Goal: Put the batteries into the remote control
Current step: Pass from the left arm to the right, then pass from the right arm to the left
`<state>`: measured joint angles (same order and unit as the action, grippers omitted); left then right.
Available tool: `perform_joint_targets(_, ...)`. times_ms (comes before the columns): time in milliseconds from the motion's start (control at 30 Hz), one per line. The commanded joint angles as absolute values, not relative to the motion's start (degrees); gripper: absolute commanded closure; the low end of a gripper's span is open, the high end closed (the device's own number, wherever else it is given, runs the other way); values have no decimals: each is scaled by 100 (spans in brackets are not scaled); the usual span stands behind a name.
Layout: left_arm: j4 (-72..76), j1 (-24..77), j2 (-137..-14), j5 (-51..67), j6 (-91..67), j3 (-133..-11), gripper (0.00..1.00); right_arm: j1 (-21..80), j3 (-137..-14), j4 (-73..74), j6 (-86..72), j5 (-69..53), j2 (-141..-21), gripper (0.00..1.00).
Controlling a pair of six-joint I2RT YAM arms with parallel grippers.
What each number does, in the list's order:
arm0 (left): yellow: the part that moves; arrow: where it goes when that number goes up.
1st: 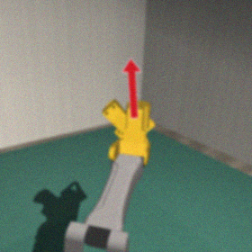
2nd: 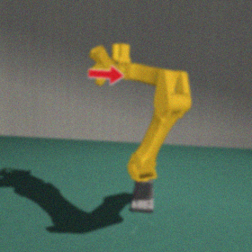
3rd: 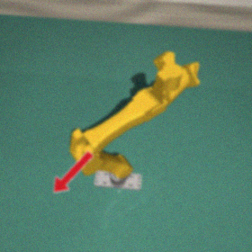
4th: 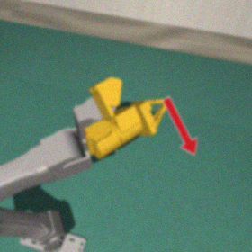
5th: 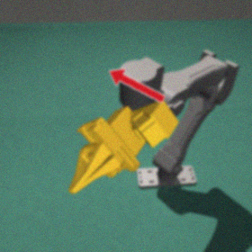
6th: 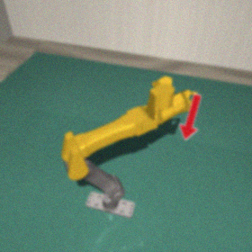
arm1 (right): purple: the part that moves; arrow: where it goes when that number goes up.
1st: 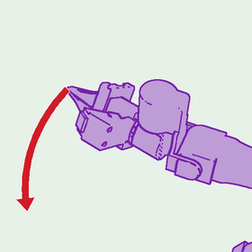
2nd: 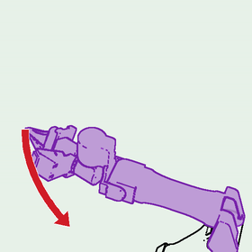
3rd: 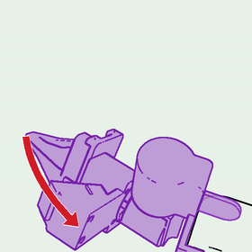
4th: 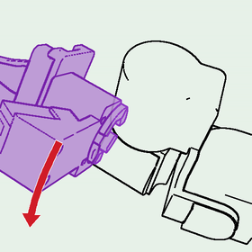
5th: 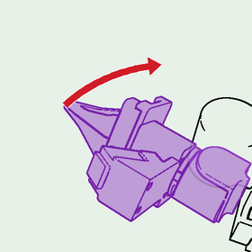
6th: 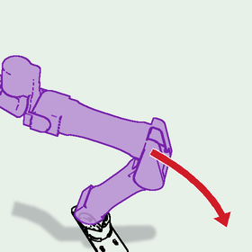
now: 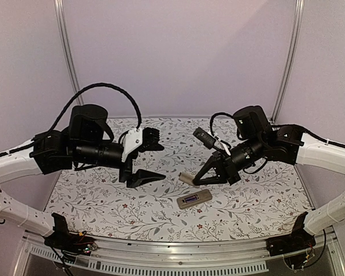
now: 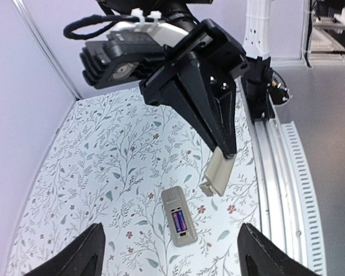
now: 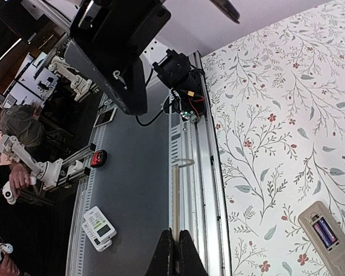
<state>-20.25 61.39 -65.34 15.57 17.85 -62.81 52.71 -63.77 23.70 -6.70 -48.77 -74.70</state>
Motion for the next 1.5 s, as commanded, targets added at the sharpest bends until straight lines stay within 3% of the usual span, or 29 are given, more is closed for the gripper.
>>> perform_joint_targets(0, -2552, 6539, -6658, 423, 3055, -6282, 21, 5169, -6331, 2649, -976, -5146, -7741, 100)
perform_joint_targets(300, -2878, 7217, -7399, 125, 3806, -6621, 34, 5162, -6484, 2681, -1096, -5556, -8298, 100)
perform_joint_targets(600, -2802, 7512, -7772, 29, 4184, -6723, 40, 5165, -6538, 2646, -1177, -5751, -8528, 100)
perform_joint_targets(800, -2751, 7523, -7821, 18, 4351, -6699, 56, 5161, -6524, 2627, -1208, -5837, -8578, 100)
perform_joint_targets(1000, -2751, 7532, -7925, 18, 4459, -6641, 61, 5163, -6513, 2599, -1246, -5938, -8600, 100)
perform_joint_targets(1300, -2714, 7533, -7963, 45, 4365, -6662, 78, 5161, -6500, 2583, -1269, -5959, -8678, 100)
perform_joint_targets(1333, -2711, 7532, -7963, 58, 4311, -6662, 79, 5151, -6508, 2576, -1280, -5952, -8682, 98)
perform_joint_targets(1367, -2689, 7532, -7966, 57, 4224, -6650, 81, 5127, -6504, 2580, -1282, -5900, -8677, 77)
perform_joint_targets(1467, -2622, 7483, -8003, 19, 3668, -6610, 90, 4871, -6477, 2563, -1345, -5675, -8591, 62)
